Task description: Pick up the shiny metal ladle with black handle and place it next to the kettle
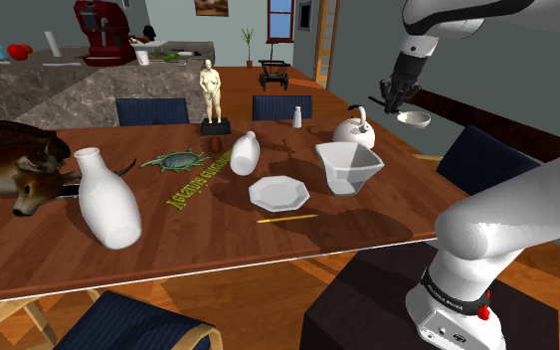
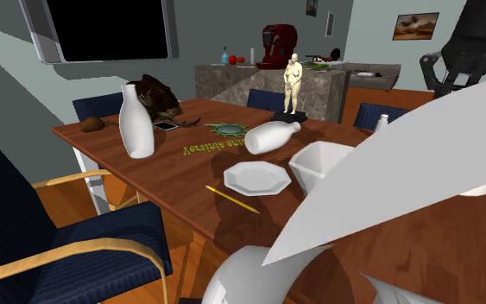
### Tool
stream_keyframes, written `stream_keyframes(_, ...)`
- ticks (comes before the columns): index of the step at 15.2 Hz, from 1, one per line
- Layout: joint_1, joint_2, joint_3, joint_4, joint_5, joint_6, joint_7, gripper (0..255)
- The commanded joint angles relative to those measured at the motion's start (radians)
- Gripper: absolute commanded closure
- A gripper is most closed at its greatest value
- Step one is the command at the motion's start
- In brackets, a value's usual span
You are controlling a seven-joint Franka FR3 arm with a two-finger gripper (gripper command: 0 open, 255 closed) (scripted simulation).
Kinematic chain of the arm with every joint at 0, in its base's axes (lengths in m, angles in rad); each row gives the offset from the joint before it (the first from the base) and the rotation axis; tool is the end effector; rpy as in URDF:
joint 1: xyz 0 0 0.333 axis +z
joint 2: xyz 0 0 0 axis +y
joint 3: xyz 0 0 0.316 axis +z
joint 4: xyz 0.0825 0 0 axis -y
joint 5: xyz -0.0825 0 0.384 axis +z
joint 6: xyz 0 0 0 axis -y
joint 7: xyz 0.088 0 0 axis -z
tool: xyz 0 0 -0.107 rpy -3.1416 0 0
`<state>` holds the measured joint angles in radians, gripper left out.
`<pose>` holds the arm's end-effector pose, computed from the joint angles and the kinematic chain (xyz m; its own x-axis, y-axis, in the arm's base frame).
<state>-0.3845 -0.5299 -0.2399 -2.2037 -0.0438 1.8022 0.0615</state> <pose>0.3176 -0.2555 0.5878 0.7863 -0.6079 0.1108 -0.6021 -0.7940 -0.0838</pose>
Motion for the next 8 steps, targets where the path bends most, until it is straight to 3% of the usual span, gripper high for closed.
stream_keyframes(1, -0.015, 0.007, -0.042, 0.006, -0.013, 0.002, -0.053, 255)
stream_keyframes(6, -0.046, 0.053, -0.146, 0.062, -0.034, -0.007, -0.181, 255)
stream_keyframes(8, -0.047, 0.051, -0.148, 0.033, -0.036, 0.019, -0.182, 255)
